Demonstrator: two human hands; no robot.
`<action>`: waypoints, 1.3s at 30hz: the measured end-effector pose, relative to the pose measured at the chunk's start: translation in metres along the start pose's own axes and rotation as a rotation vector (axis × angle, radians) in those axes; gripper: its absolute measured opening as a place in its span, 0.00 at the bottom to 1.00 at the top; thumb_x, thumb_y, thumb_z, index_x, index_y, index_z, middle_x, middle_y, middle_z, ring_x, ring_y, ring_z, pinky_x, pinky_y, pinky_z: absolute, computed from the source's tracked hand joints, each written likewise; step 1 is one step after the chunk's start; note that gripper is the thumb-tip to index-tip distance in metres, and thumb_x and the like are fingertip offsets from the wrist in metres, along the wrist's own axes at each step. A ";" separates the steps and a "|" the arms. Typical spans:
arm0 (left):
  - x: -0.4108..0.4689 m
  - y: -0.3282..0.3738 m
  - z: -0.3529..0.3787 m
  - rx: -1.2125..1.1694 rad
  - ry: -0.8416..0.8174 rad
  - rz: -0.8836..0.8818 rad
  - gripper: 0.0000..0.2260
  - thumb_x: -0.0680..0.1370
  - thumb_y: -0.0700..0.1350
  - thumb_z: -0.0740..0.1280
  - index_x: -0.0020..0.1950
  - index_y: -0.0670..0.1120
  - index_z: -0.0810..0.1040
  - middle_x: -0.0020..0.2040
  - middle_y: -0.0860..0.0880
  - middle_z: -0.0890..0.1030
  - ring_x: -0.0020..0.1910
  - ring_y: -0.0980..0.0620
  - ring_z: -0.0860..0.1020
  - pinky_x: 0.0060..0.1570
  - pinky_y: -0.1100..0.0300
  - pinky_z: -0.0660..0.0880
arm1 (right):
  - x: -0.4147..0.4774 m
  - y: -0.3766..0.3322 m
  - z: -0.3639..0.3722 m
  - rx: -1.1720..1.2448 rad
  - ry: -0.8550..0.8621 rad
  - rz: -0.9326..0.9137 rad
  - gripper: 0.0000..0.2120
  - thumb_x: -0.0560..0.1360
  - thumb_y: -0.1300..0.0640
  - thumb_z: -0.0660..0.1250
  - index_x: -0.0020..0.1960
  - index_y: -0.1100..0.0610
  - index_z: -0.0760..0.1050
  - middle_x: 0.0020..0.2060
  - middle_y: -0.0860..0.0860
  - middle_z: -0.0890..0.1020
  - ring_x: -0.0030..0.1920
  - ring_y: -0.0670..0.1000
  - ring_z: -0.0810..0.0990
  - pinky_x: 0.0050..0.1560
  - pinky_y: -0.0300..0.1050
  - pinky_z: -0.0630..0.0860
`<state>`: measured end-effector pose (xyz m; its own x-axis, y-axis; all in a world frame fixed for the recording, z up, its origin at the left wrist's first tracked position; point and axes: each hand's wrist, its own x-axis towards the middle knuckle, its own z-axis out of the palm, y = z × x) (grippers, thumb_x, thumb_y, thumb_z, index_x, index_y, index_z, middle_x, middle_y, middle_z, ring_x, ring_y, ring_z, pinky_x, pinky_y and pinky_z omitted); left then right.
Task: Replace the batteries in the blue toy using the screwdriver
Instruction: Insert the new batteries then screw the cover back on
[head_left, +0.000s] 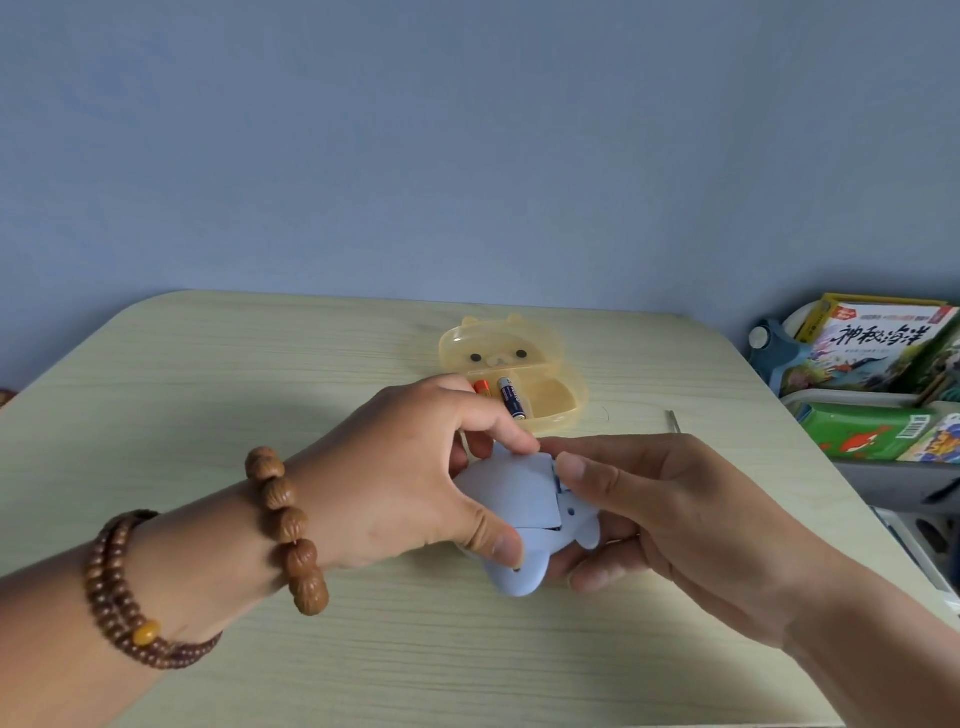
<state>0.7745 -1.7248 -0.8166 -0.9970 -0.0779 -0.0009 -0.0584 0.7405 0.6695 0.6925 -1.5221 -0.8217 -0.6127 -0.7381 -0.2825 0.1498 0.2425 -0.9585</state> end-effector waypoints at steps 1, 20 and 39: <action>0.000 -0.002 0.000 -0.007 0.003 0.009 0.29 0.56 0.55 0.85 0.54 0.66 0.81 0.50 0.61 0.74 0.48 0.58 0.76 0.49 0.60 0.77 | 0.000 0.001 0.000 -0.002 -0.005 -0.003 0.13 0.77 0.50 0.67 0.57 0.51 0.85 0.46 0.63 0.87 0.42 0.60 0.86 0.40 0.48 0.82; -0.017 -0.025 0.027 -0.044 0.194 0.364 0.20 0.69 0.58 0.75 0.59 0.54 0.85 0.64 0.60 0.80 0.64 0.63 0.78 0.61 0.67 0.74 | 0.001 0.006 -0.005 0.015 0.066 -0.020 0.11 0.80 0.59 0.66 0.56 0.53 0.86 0.44 0.62 0.88 0.39 0.58 0.87 0.39 0.48 0.83; -0.017 -0.027 0.034 -0.208 0.195 0.305 0.18 0.68 0.56 0.76 0.57 0.55 0.85 0.64 0.62 0.80 0.66 0.62 0.77 0.61 0.55 0.78 | -0.010 0.041 -0.041 -1.272 0.896 0.034 0.17 0.74 0.37 0.67 0.51 0.49 0.85 0.61 0.44 0.81 0.61 0.53 0.77 0.55 0.49 0.77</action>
<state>0.7912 -1.7207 -0.8598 -0.9375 -0.0156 0.3477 0.2694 0.6000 0.7533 0.6724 -1.4788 -0.8570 -0.9387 -0.2303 0.2566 -0.2760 0.9479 -0.1592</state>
